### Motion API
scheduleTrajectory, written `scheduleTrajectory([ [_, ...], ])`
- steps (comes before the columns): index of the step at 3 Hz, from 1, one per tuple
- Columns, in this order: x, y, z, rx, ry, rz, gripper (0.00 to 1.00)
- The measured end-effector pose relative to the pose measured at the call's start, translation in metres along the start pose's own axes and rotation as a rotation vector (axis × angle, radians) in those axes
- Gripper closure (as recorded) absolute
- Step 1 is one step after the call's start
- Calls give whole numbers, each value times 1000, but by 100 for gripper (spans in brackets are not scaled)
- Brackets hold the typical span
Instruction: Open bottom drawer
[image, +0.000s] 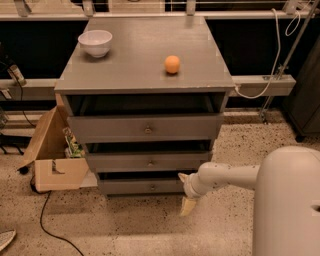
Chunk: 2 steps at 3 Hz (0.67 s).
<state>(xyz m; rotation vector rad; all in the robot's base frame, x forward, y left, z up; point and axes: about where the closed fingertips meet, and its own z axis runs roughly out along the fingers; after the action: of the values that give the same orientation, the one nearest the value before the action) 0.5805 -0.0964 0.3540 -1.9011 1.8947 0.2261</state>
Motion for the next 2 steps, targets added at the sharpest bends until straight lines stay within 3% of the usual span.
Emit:
scheduleTrajectory([
  [1,0,0,0,0,0,0,0],
  [2,12,-3,16,10,48,2,0],
])
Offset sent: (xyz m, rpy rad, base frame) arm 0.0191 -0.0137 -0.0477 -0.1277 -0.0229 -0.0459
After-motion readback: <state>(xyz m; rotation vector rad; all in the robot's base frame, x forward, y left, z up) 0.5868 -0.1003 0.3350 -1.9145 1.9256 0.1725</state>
